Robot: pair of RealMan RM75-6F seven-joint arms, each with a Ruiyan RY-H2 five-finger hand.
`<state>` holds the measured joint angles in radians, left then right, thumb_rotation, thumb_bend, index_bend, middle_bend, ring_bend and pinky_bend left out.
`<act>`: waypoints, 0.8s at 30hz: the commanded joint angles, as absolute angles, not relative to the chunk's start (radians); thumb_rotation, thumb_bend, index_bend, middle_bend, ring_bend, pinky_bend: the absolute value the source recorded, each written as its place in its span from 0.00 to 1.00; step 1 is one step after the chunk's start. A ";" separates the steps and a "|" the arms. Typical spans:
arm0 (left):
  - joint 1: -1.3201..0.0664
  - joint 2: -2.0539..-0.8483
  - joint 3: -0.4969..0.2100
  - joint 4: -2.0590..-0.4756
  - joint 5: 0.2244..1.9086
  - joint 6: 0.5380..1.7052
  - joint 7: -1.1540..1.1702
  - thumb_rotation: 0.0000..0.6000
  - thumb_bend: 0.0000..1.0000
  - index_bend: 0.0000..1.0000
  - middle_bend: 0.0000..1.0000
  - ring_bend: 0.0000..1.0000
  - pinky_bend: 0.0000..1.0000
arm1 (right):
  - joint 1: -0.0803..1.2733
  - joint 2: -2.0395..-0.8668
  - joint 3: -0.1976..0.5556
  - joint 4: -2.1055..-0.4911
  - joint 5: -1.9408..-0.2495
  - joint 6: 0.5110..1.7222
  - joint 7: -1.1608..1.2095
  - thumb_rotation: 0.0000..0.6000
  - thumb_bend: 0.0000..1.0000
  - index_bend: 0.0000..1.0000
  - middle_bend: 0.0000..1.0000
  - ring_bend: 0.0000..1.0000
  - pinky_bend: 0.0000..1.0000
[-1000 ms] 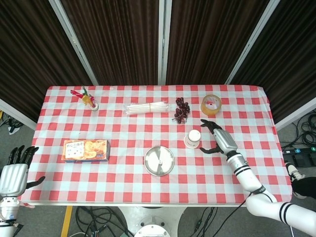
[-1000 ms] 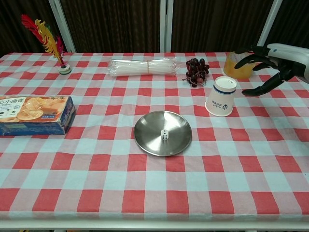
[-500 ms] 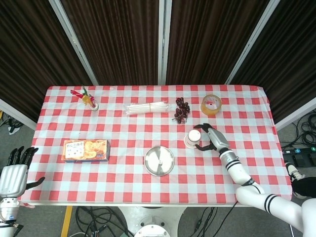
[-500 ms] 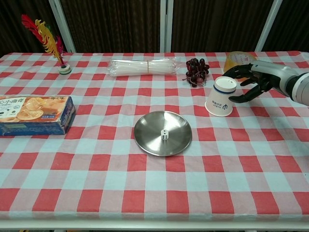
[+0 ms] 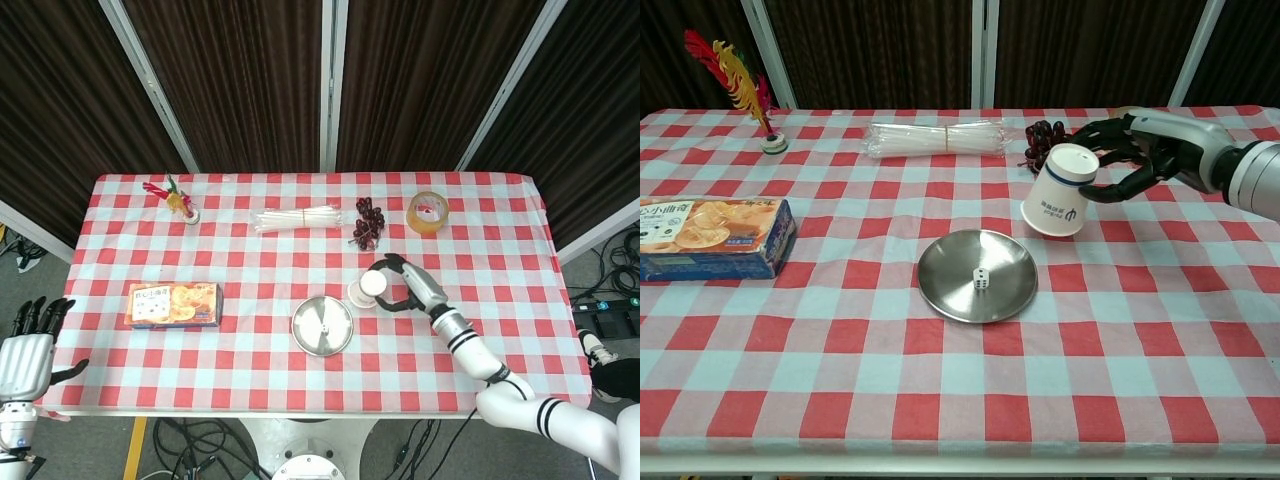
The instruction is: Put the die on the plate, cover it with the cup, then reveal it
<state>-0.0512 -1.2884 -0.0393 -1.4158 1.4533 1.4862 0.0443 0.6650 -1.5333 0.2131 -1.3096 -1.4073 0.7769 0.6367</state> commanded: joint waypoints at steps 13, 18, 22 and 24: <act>-0.041 -1.294 -0.035 -1.403 1.442 1.482 0.027 1.00 0.00 0.14 0.13 0.02 0.02 | 0.801 -1.683 0.148 -1.264 -1.480 0.733 0.505 1.00 0.33 0.53 0.28 0.06 0.09; -0.039 -1.298 -0.035 -1.395 1.442 1.482 0.020 1.00 0.00 0.14 0.13 0.02 0.02 | 0.805 -1.701 0.141 -1.241 -1.463 0.740 0.463 1.00 0.33 0.53 0.28 0.06 0.09; -0.037 -1.299 -0.034 -1.392 1.444 1.485 0.018 1.00 0.00 0.14 0.13 0.02 0.02 | 0.807 -1.724 0.158 -1.198 -1.433 0.755 0.445 1.00 0.33 0.53 0.28 0.06 0.09; -0.035 -1.299 -0.034 -1.391 1.444 1.489 0.018 1.00 0.00 0.14 0.13 0.02 0.02 | 0.807 -1.731 0.160 -1.185 -1.428 0.762 0.440 1.00 0.33 0.54 0.28 0.06 0.09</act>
